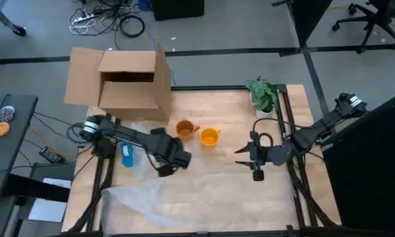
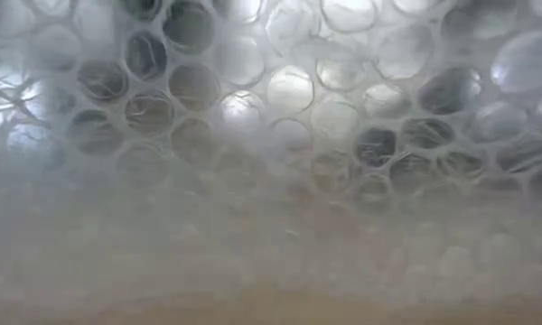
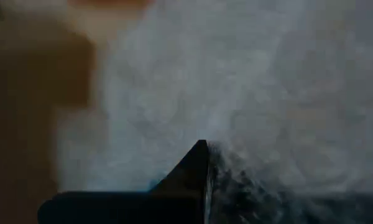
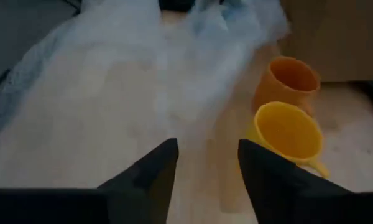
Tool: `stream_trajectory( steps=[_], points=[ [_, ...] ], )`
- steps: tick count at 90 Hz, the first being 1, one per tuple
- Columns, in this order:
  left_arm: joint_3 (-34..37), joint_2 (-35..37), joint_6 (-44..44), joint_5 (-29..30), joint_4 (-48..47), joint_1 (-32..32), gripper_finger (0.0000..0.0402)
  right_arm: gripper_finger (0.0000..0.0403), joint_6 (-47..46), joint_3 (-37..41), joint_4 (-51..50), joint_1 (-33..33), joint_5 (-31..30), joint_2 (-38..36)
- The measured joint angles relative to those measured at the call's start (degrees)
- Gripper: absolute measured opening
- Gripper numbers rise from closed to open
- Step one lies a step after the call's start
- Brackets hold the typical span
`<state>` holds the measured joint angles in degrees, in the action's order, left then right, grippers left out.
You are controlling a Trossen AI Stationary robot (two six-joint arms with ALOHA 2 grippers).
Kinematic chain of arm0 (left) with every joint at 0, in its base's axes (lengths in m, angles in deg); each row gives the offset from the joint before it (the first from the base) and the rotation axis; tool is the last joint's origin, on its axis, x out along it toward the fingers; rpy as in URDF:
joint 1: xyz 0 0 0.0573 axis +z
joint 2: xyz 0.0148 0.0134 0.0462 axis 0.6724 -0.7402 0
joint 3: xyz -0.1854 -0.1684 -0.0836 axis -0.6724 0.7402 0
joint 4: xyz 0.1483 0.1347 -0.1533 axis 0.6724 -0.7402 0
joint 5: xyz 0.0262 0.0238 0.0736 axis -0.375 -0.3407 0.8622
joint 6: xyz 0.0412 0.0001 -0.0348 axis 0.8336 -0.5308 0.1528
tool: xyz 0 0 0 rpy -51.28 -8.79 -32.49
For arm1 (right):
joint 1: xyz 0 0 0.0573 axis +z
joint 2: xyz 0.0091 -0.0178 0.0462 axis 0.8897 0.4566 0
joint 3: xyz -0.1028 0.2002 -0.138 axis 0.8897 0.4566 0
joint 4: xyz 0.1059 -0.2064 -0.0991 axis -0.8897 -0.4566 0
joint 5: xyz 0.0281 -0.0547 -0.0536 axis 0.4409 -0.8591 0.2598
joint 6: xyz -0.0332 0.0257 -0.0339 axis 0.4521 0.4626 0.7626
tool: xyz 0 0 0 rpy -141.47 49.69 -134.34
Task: Wrap mug
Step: Wrap the yellow mug using the transparent bubble wrap
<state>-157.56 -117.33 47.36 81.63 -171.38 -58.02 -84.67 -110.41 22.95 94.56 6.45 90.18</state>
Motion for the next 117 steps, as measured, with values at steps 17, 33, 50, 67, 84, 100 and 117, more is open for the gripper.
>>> stream_trajectory(
  steps=[17,33,50,67,84,100,117],
  points=[
    [17.5,11.74,-6.36,-5.44,-0.37,0.03,0.0,0.0163,0.72,0.0,1.22,-1.41,-0.59,3.49],
    [29.37,22.64,-16.0,5.21,-0.42,0.77,0.0,0.016,3.41,-0.01,7.22,-5.91,-0.68,9.64],
    [38.07,28.69,-26.01,12.15,-0.2,2.1,0.0001,0.017,7.97,0.0,17.87,-12.58,5.2,17.52],
    [42.8,29.22,-28.78,5.64,-0.34,2.76,0.0031,0.0194,9.46,-3.39,16.91,-19.54,10.54,21.43],
    [43.04,29.17,-29.8,4.85,1.49,3.08,0.0074,0.0216,10.76,-11.26,15.86,-21.53,18.62,25.53],
    [43.04,28.79,-26.76,-4.02,5.48,3.13,0.0113,0.0221,12.7,-17.27,5.75,-23.76,18.16,29.56],
    [43.04,27.93,-23.98,-15.82,6.38,3.13,0.0149,0.0221,11.31,-21.25,-1.21,-28.41,22.13,34.62]
  ],
)
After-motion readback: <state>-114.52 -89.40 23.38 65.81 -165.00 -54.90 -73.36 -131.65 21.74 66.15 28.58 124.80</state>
